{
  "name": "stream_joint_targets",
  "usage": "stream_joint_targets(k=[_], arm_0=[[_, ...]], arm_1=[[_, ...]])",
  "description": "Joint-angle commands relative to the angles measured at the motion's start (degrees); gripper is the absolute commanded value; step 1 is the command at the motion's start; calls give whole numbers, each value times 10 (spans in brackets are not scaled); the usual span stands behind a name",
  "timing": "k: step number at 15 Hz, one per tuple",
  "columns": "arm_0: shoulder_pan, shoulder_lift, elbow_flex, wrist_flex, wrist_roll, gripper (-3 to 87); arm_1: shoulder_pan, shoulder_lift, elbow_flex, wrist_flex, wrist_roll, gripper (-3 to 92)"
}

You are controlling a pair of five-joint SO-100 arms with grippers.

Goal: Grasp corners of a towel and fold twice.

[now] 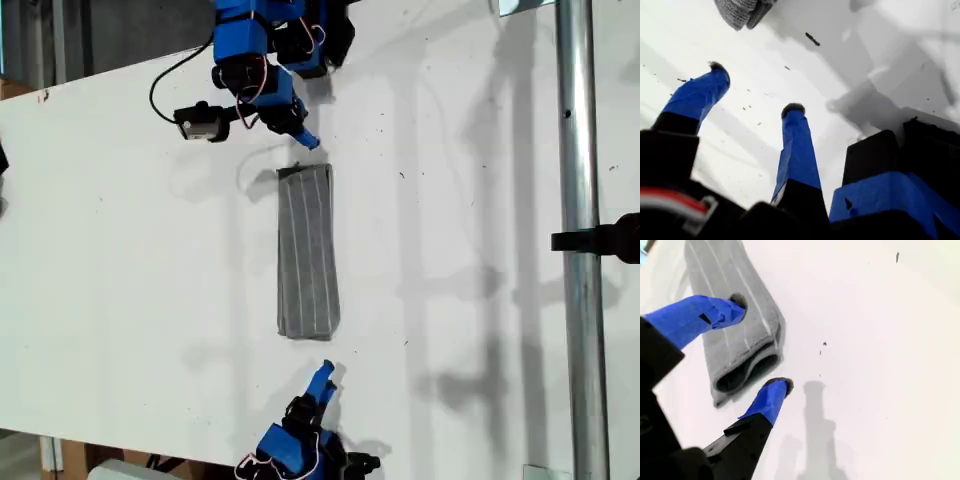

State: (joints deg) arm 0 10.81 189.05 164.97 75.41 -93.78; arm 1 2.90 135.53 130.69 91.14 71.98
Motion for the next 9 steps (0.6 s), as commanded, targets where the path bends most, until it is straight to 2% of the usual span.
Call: stream_joint_targets(k=[1, 3, 6, 9], arm_0=[[11, 103, 56, -34, 25, 262], [-5, 103, 93, -45, 39, 269], [-16, 103, 125, -50, 34, 272], [-17, 103, 120, -29, 25, 271]], arm_1=[[47, 92, 97, -120, -17, 323], [86, 60, 139, -247, -37, 366], [105, -177, 66, -367, -56, 379], [117, -351, -9, -384, -56, 373]])
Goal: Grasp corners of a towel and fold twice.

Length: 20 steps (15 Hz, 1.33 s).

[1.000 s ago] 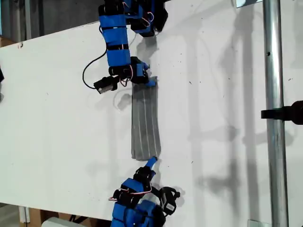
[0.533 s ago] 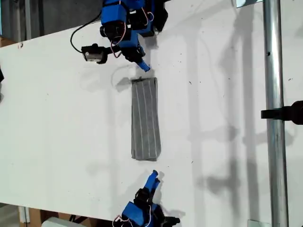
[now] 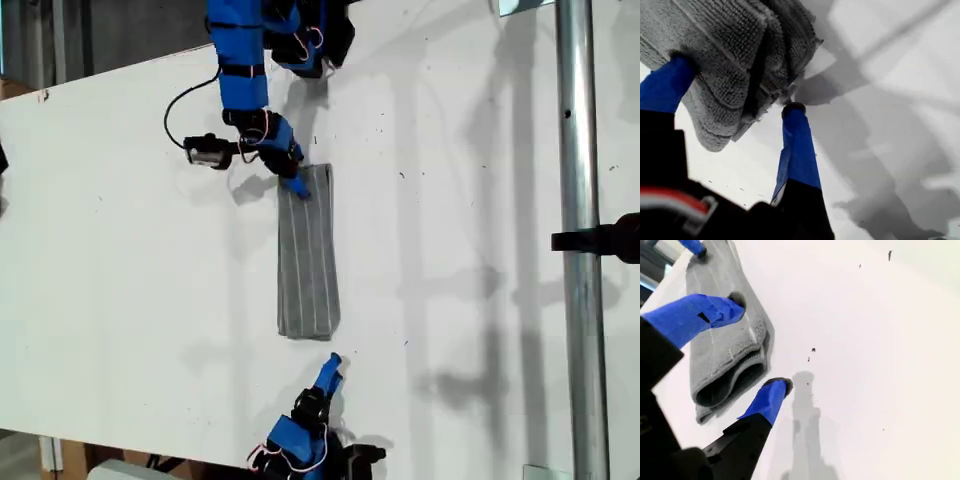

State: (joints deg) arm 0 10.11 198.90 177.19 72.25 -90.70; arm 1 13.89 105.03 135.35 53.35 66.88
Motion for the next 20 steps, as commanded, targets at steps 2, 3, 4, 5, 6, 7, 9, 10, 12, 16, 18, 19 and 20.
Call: stream_joint_targets(k=[2, 3, 4, 5, 6, 7, 9, 10, 12, 16, 18, 19, 20], arm_0=[[-12, 4, 4, 6, -11, 270], [-17, 4, 5, 7, -8, 268], [-18, 4, 4, 10, -6, 267], [-18, 4, 4, 10, -6, 267], [-18, 4, 3, 10, -5, 267], [-16, 4, 1, 10, -9, 267], [-13, 4, 0, 9, -9, 266], [-13, 4, 1, 9, -7, 266], [-12, 4, 1, 9, -4, 267], [-8, 4, 1, 11, 1, 267], [-13, 4, 1, 11, 4, 270], [-14, 4, 1, 11, 3, 271], [-16, 4, 1, 11, 3, 271]], arm_1=[[4, -85, -96, -4, -8, 319], [9, -92, -101, -19, -8, 277], [14, -91, -102, -35, -4, 153], [18, -84, -108, -35, -1, -2], [20, -61, -112, -6, -1, -2], [23, -33, -119, 88, 8, -2], [11, 42, -104, 314, 62, -2], [-15, 101, -81, 400, 106, -2], [-89, 288, -35, 473, 202, -2], [-122, 545, 70, 203, 153, -2], [-120, 403, 26, 10, 85, -2], [-118, 307, -25, -47, 63, -2], [-113, 213, -76, -93, 45, -2]])
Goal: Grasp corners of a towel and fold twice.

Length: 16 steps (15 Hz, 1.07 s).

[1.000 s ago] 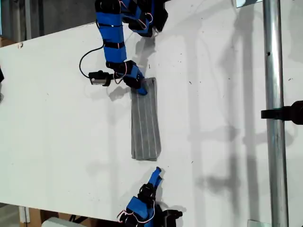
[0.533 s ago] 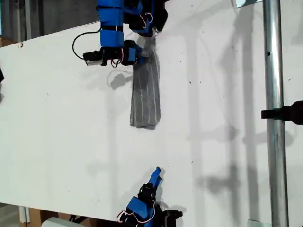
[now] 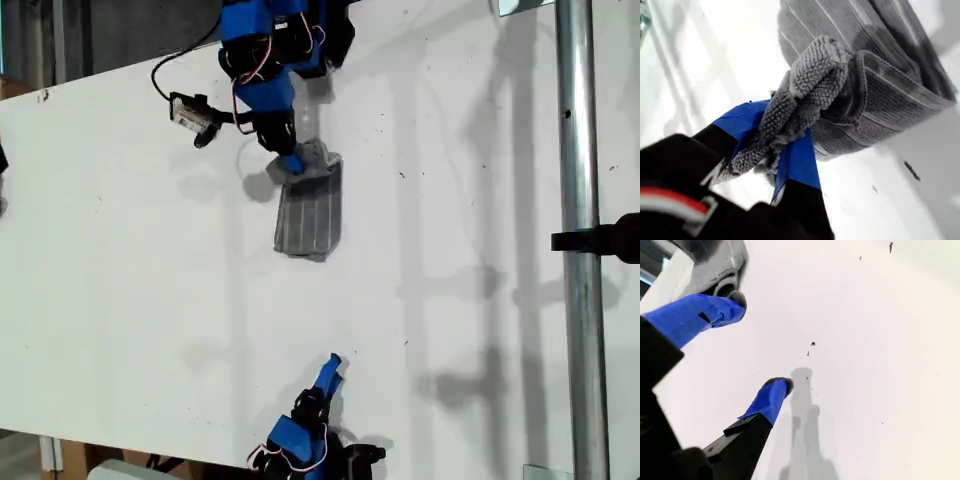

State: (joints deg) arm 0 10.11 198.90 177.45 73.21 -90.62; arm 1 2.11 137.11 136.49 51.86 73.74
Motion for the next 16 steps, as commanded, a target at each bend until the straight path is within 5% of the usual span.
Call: stream_joint_targets(k=[1, 3, 5, 7, 10, 13, 16], arm_0=[[-19, 4, -2, 2, 4, 270], [-19, 4, -1, 1, 3, 270], [-23, 4, -2, 0, 4, 269], [-21, 4, -2, 0, 2, 269], [-21, 4, -2, -1, -2, 270], [-21, 4, 3, 3, -11, 262], [-25, 4, 10, 16, -20, 244]], arm_1=[[9, -197, -136, -117, -34, -2], [19, -362, -225, -161, -42, -2], [31, -521, -361, -69, -42, 39], [30, -635, -526, 82, -45, 403], [25, -568, -588, 189, -71, 167], [43, -421, -585, 296, -90, 155], [72, -204, -418, 296, -97, 110]])
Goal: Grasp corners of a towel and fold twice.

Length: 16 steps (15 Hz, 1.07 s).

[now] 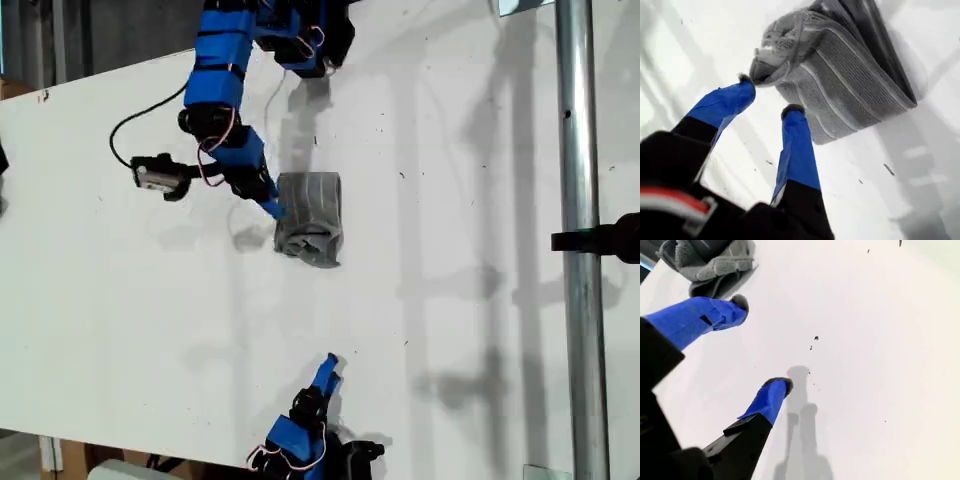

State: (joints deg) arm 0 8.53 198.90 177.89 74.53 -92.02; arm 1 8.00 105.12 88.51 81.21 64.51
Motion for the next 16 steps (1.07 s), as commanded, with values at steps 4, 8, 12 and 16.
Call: stream_joint_targets(k=[4, 8, 12, 16], arm_0=[[-12, 4, 5, 4, 37, 225], [-14, 4, 5, 4, 187, 214], [-9, 4, 7, 1, 344, 173], [-9, 4, 7, 1, 342, 172]], arm_1=[[15, 421, 486, -43, 95, 28], [-6, 570, 751, -110, 200, 46], [-54, 838, 767, 40, 250, 144], [-69, 832, 773, 43, 209, 144]])
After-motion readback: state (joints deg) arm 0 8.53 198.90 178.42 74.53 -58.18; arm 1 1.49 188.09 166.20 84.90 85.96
